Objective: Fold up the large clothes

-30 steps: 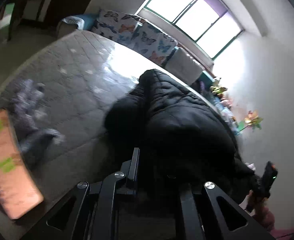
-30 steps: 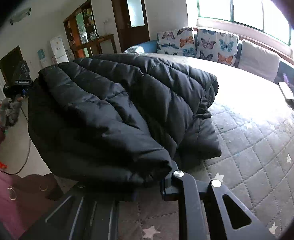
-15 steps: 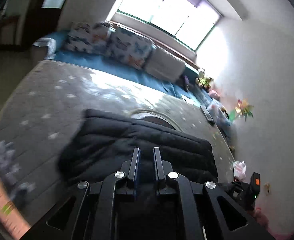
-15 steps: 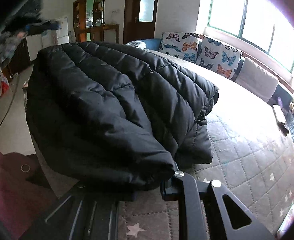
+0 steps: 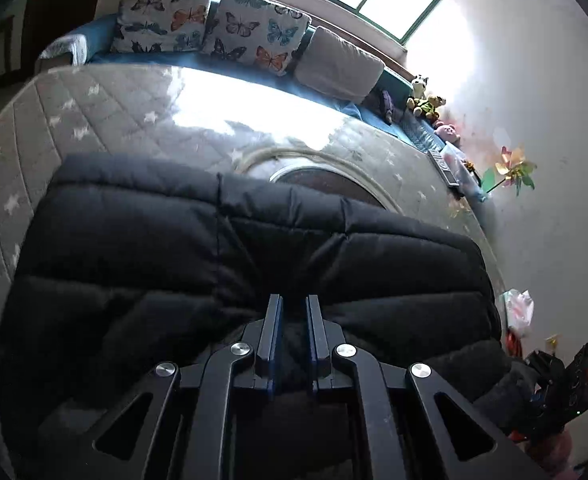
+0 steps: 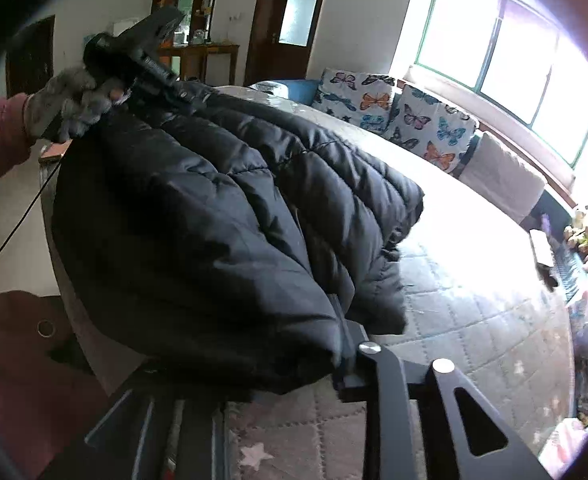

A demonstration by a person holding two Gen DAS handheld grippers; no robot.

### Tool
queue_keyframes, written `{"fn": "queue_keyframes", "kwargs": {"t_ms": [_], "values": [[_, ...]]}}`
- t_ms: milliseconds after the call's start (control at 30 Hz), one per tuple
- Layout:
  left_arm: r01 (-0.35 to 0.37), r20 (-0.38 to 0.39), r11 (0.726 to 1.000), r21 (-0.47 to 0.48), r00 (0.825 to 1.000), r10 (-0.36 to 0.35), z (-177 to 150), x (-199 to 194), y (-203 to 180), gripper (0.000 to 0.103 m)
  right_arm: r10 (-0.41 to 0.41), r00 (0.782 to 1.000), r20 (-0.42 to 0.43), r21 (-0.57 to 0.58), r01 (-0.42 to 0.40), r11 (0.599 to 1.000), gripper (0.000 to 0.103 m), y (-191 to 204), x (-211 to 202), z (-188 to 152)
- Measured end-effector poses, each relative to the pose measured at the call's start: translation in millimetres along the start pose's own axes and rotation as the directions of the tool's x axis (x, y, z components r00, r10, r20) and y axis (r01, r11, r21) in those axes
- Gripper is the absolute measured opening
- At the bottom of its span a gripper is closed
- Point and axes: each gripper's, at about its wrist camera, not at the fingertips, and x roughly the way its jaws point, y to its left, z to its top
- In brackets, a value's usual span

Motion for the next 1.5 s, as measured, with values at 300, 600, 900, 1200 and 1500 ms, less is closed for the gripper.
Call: {"fn": "queue_keyframes", "kwargs": {"t_ms": [300,600,900,1200,1500], "values": [[0.006,0.027,0.998,0.055,1.0,-0.007,-26.6,11.7,5.9,0.012,-0.078,0.989,-0.122,0.095,0.09,0.991,0.047,-17.1,-60.7,-8.7],[0.045,0.011,0.995,0.088,0.999,-0.046,-41.0,11.6,7.1,0.012,-0.011,0.999,-0.04,0.253,0.021,0.967,0.048,-27.7,-50.4,91.2],[0.046,0.004,0.991,0.128,0.999,-0.047,-45.6,7.4,5.3,0.012,0.131,0.977,-0.168,0.354,-0.064,0.933,0.048,-13.4,78.2,176.7],[0.052,-0.005,0.989,0.137,0.999,-0.051,-52.0,8.9,1.4,0.012,0.076,0.948,-0.309,0.267,0.009,0.964,0.051,17.7,129.3,171.3],[0.049,-0.008,0.984,0.172,0.999,-0.048,-63.6,-12.3,3.3,0.012,0.148,0.925,-0.349,0.159,-0.097,0.982,0.051,52.6,66.8,115.4]]}}
